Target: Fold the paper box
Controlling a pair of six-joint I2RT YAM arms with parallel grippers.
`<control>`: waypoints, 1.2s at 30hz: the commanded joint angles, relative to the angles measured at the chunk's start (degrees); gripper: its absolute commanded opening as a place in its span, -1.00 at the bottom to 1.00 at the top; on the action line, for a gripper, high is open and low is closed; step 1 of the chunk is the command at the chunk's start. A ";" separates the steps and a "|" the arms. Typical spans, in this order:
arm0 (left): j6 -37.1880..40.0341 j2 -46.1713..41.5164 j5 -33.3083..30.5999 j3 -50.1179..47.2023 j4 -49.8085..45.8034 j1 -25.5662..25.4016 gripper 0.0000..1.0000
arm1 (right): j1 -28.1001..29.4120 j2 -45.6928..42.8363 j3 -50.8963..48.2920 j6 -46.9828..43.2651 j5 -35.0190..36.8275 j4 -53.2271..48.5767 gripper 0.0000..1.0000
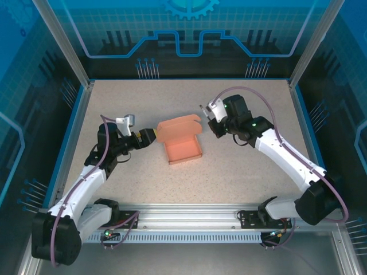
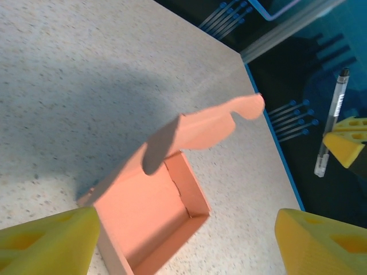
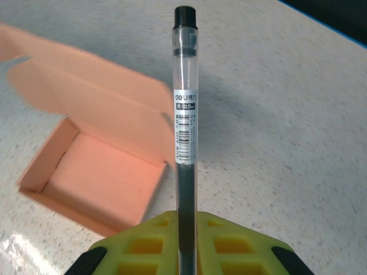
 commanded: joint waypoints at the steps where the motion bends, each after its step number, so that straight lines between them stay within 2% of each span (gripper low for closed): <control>1: 0.79 -1.69 4.89 -1.82 -0.76 -1.23 0.62 | 3.80 -0.95 -2.21 -6.93 -1.47 2.73 -0.73; 13: 2.46 -2.87 6.63 -3.32 -2.52 -3.83 0.57 | 8.71 7.88 -1.44 -20.17 -3.72 5.53 -0.73; 25: 5.46 -4.19 -1.86 -1.36 -9.40 -3.92 0.58 | 10.48 19.49 4.88 -28.88 -2.88 1.65 -0.73; 36: 6.40 -7.50 -6.41 -1.45 -11.37 -3.85 0.59 | 12.63 30.94 12.01 -30.33 -0.40 -2.21 -0.73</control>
